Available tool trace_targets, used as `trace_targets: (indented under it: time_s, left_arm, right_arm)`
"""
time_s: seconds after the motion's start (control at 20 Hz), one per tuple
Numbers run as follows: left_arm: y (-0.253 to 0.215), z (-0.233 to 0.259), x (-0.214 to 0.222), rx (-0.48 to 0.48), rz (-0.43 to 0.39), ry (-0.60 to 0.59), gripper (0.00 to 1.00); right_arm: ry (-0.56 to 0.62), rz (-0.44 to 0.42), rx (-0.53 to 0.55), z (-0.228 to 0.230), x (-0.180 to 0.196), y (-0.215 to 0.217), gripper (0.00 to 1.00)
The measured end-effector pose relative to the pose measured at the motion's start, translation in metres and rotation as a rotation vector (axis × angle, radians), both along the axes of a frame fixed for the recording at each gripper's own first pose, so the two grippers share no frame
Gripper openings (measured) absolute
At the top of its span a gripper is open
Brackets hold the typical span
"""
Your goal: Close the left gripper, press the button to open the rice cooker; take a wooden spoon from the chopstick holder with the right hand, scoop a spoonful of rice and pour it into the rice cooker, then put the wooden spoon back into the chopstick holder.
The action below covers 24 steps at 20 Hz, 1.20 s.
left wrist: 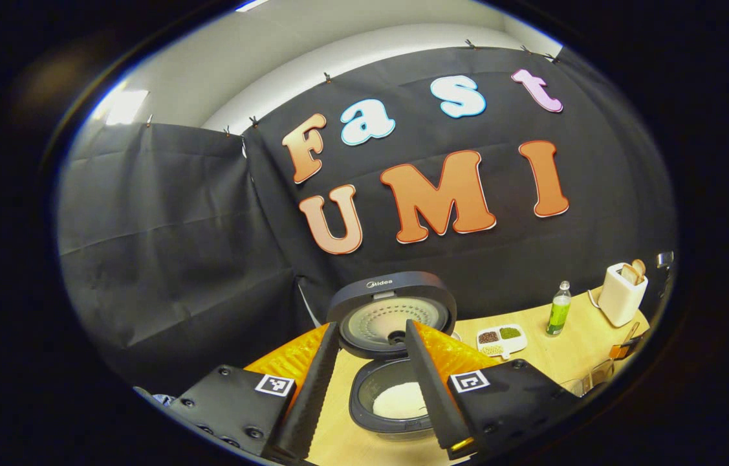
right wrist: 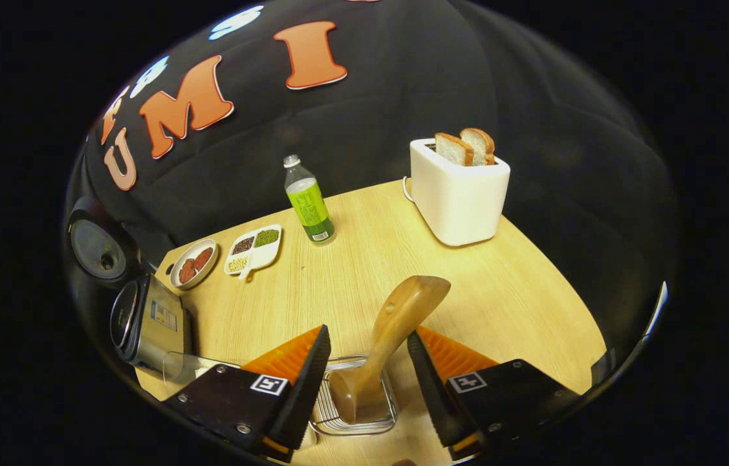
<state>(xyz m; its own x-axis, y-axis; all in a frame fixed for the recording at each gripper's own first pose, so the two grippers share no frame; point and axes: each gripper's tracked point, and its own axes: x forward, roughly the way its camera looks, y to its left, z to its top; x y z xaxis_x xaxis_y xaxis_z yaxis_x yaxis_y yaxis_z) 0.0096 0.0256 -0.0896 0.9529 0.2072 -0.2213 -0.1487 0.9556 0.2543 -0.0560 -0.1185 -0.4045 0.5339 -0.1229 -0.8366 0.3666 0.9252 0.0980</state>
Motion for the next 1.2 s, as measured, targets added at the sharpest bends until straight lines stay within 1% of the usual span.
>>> trace_targets:
  time_s: [0.1,0.15,0.2,0.25,0.3,0.4,0.5,0.55,0.6,0.65,0.75,0.9,1.05,1.15,1.2]
  left_arm:
    - [0.008,0.002,-0.004,0.003,0.019,0.001,0.65]
    - [0.012,0.002,-0.005,0.005,0.027,0.001,0.73]
    - [0.015,0.003,-0.007,0.010,0.035,0.000,0.73]
    - [0.018,0.004,-0.008,0.015,0.040,-0.001,0.73]
    - [0.018,0.004,-0.008,0.017,0.040,0.000,0.73]
    - [0.013,-0.003,-0.007,0.022,0.023,0.015,0.73]
    - [0.010,-0.006,-0.005,0.026,0.005,0.023,0.73]
    - [0.007,-0.008,-0.004,0.024,-0.003,0.026,0.82]
    - [0.006,-0.009,-0.003,0.020,-0.013,0.027,0.82]
    - [0.005,-0.009,-0.001,0.015,-0.019,0.025,0.64]
    - [0.004,-0.011,0.002,0.006,-0.032,0.023,0.64]
    - [0.001,-0.016,0.006,-0.006,-0.057,0.024,0.64]
    - [0.000,-0.011,0.010,-0.025,-0.079,-0.005,0.64]
    - [0.001,-0.010,0.013,-0.035,-0.093,-0.022,0.77]
    - [0.003,-0.010,0.014,-0.037,-0.094,-0.023,0.81]
  right_arm:
    - [0.023,-0.019,0.029,-0.014,0.002,0.003,0.69]
    - [0.030,-0.030,0.036,-0.017,0.003,0.003,0.67]
    - [0.038,-0.040,0.038,-0.020,0.002,0.003,0.59]
    - [0.047,-0.050,0.042,-0.022,-0.001,0.004,0.54]
    - [0.056,-0.068,0.043,-0.023,-0.003,0.003,0.40]
    - [0.051,-0.094,0.060,-0.020,-0.004,0.006,0.24]
    - [0.044,-0.102,0.084,-0.015,-0.006,0.012,0.19]
    - [0.042,-0.101,0.066,-0.013,-0.009,0.011,0.18]
    - [0.038,-0.100,0.056,-0.010,-0.013,0.012,0.16]
    - [0.028,-0.103,0.049,-0.004,-0.016,0.013,0.16]
    - [0.017,-0.102,0.038,0.004,-0.028,0.014,0.16]
    - [-0.010,-0.114,0.025,0.009,-0.032,0.014,0.13]
    - [-0.039,-0.131,0.016,0.026,-0.028,0.015,0.11]
    - [-0.067,-0.123,-0.014,0.043,-0.026,0.014,0.11]
    - [-0.082,-0.121,-0.025,0.053,-0.024,0.014,0.11]
